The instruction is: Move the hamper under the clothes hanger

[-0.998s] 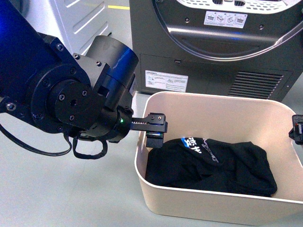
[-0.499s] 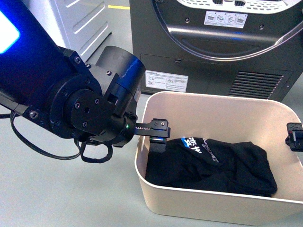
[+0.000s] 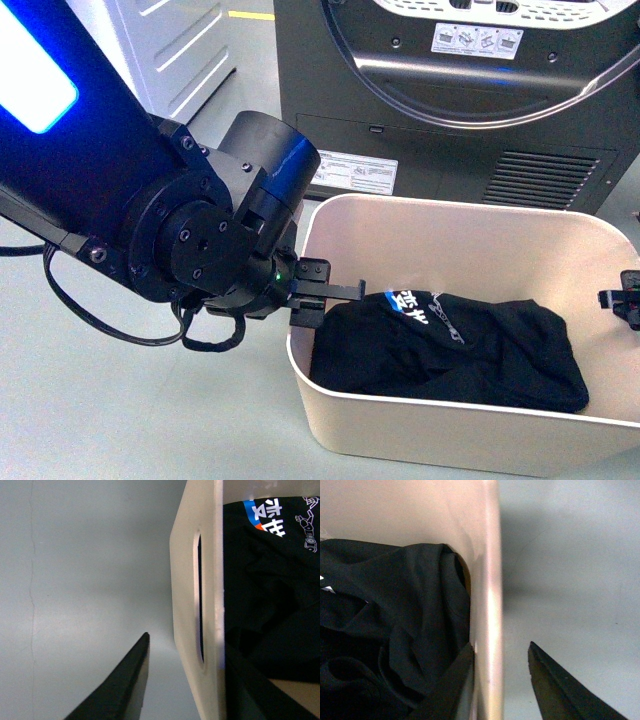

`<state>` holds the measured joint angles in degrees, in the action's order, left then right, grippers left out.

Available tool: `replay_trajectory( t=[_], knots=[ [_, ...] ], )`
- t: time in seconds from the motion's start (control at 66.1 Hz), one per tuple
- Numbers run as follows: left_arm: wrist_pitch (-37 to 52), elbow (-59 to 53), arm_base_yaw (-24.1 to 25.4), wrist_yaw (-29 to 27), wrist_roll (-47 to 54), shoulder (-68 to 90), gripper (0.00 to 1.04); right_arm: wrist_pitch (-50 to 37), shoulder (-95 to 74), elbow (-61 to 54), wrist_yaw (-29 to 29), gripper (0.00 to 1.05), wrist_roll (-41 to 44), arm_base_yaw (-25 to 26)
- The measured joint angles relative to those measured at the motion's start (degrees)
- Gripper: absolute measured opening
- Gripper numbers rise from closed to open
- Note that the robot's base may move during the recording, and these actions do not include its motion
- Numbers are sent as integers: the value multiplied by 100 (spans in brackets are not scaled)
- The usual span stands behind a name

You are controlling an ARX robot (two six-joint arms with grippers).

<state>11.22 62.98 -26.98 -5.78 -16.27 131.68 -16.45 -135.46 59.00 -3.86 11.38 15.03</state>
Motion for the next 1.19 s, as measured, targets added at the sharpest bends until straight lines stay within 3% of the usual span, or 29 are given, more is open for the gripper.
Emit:
replay_trajectory(
  t=[0.121,0.212,1.195],
  knots=[
    [0,24,-76,7,0,0,14,2,2,-4,-33,14,4,-59],
    [0,37,-103,-9,-59,0,4,2,22,-22,-26,3,2,-101],
    [-229,2,7,-238,33,-800,4,205,1128,-369,-225,3,-133,-133]
  ],
)
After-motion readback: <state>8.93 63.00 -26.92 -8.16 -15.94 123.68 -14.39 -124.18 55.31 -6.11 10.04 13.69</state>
